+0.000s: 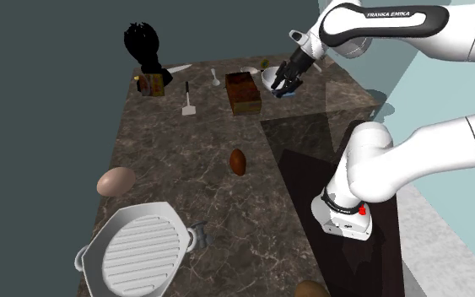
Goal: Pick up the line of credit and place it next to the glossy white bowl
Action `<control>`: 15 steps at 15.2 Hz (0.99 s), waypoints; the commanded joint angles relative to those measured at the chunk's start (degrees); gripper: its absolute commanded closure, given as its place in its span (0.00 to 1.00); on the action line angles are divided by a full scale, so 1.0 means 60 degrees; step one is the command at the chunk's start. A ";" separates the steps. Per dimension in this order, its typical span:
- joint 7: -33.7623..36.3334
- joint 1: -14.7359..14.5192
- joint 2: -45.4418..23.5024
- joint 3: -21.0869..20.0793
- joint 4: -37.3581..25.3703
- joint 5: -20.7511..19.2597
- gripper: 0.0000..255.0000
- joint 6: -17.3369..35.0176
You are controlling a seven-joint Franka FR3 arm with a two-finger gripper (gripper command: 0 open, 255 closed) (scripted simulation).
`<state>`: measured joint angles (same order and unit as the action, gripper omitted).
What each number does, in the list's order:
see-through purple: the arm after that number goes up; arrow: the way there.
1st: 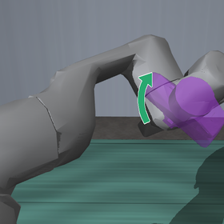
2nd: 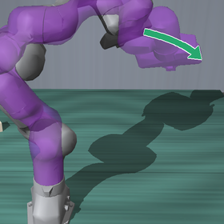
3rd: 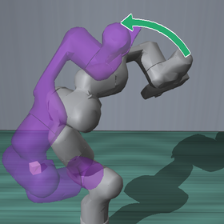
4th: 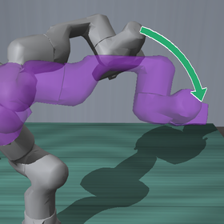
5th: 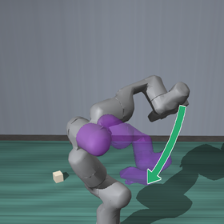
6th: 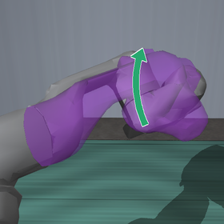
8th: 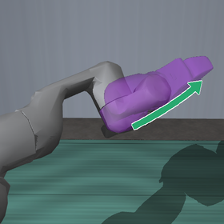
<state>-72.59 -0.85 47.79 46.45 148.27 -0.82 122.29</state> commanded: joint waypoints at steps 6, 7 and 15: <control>-0.1491 -0.0444 -0.0786 0.1861 -0.1728 -0.0260 1.00 -0.0960; -0.1698 -0.0573 -0.0911 0.2154 -0.2013 -0.0273 1.00 -0.1098; -0.3216 -0.2370 -0.1797 0.4967 -0.4638 -0.0279 1.00 -0.2264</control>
<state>-90.54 -13.08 37.66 73.42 122.83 -2.44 109.71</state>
